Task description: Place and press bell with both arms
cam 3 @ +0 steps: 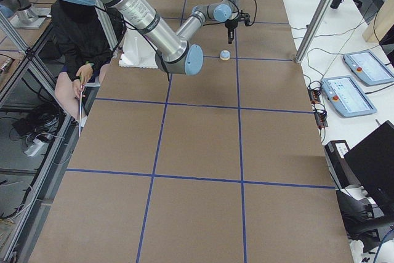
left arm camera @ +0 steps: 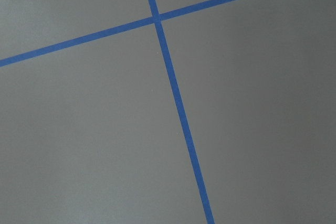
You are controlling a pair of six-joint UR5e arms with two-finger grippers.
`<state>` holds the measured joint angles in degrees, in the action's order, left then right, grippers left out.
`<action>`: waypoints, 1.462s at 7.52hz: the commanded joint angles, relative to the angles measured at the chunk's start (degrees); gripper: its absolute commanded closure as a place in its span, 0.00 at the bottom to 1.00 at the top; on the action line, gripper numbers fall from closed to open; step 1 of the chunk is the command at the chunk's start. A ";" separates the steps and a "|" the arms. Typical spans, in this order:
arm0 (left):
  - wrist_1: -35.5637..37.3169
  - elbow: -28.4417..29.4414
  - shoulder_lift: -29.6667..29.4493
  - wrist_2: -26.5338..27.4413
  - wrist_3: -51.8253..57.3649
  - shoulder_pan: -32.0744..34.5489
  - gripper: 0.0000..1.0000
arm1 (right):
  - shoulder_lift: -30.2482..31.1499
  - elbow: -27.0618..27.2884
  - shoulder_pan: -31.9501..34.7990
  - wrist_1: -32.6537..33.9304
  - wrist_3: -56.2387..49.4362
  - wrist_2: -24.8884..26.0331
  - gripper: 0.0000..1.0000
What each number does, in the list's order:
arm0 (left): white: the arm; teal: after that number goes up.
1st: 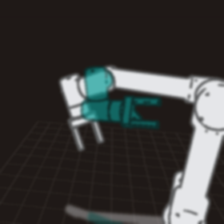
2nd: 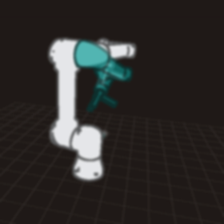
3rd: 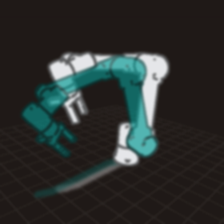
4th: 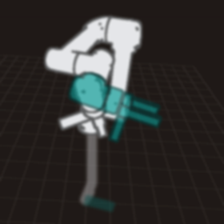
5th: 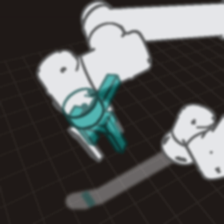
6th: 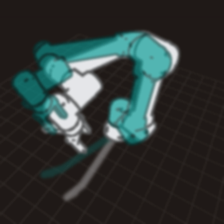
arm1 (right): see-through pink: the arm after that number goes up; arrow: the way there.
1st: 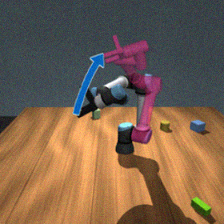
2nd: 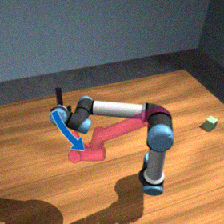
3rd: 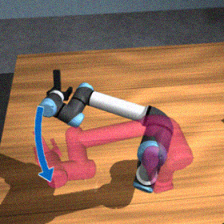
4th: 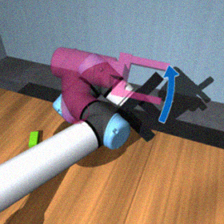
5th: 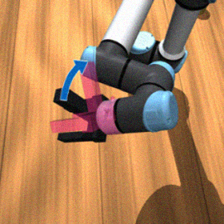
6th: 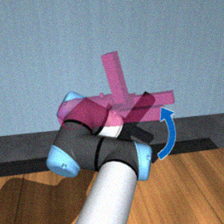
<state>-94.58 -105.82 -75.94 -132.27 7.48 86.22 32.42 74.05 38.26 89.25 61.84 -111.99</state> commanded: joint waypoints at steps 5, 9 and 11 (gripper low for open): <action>0.53 0.44 -0.34 0.00 -1.86 1.83 0.00 | 17.73 18.11 21.20 10.74 -27.50 -10.51 0.00; 5.62 -0.18 -0.61 -2.28 -1.42 6.68 0.00 | 32.14 19.11 38.52 10.94 -55.45 -20.01 0.00; 8.00 -0.09 -2.45 -2.55 -2.11 7.29 0.00 | 40.75 19.11 46.60 10.85 -66.55 -23.35 0.00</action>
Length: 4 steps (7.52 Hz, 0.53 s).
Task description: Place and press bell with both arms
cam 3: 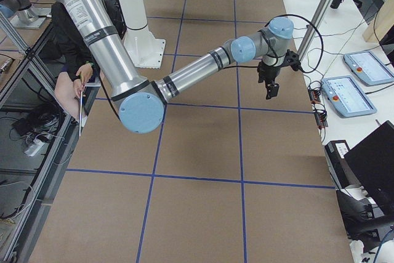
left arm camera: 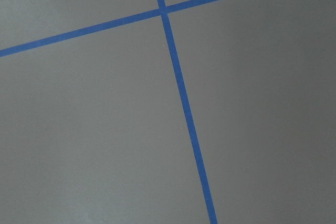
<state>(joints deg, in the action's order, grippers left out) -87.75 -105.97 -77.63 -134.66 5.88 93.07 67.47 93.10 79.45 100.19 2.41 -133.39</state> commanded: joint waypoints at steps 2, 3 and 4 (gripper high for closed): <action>0.66 0.33 -0.77 -0.25 -0.61 1.14 0.00 | 12.65 0.24 9.83 -0.52 -12.83 -1.87 0.00; -0.04 1.02 -0.33 0.10 0.18 2.72 0.00 | 15.30 1.02 10.98 -0.52 -13.04 -1.52 0.00; -0.14 2.25 -0.15 -0.07 -0.16 2.82 0.00 | 17.15 2.07 10.99 -0.70 -12.96 -1.52 0.00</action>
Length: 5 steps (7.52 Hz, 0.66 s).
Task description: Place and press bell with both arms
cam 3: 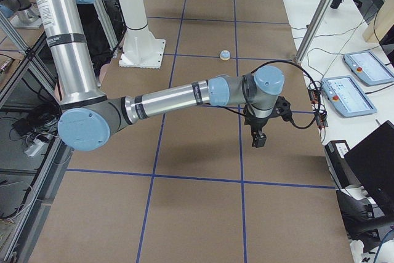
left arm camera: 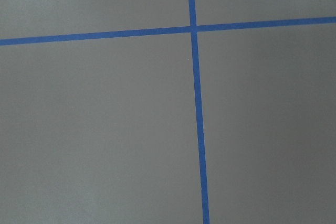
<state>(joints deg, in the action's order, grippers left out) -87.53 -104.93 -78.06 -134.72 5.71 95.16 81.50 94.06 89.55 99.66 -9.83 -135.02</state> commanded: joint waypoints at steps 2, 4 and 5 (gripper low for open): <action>-0.27 0.17 0.27 -0.19 -0.18 0.82 0.00 | 7.69 5.76 0.89 -0.08 0.34 0.37 0.00; -0.36 -0.79 0.10 -0.19 0.35 0.82 0.00 | 9.55 8.32 0.89 -0.17 4.80 0.54 0.00; -0.45 -1.24 0.19 -0.19 0.35 0.82 0.00 | 10.08 8.42 0.89 -0.17 4.99 0.46 0.00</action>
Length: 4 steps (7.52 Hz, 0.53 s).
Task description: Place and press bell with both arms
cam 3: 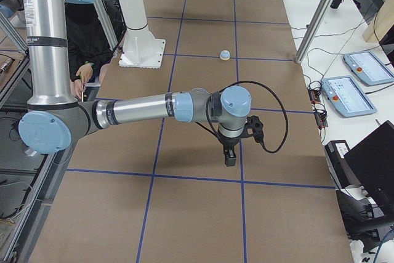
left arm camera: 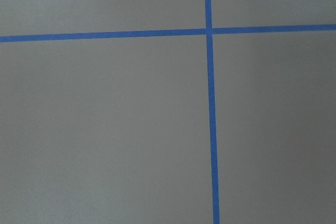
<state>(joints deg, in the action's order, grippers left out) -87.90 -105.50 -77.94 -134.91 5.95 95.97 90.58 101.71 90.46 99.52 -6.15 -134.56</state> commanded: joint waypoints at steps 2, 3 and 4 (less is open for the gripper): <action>-0.35 -1.02 0.24 0.17 -0.33 0.01 0.00 | 1.09 1.21 -0.02 -0.03 1.50 -0.09 0.00; -0.35 -1.11 0.24 0.08 -0.33 0.01 0.00 | 1.09 1.21 -0.02 -0.03 1.50 -0.09 0.00; -0.35 -1.11 0.33 0.08 -0.33 0.01 0.00 | 1.18 1.21 -0.02 -0.03 1.32 -0.09 0.00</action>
<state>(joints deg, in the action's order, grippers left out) -88.22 -106.52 -77.70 -134.82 5.68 95.98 91.66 102.88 90.44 99.49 -4.73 -134.64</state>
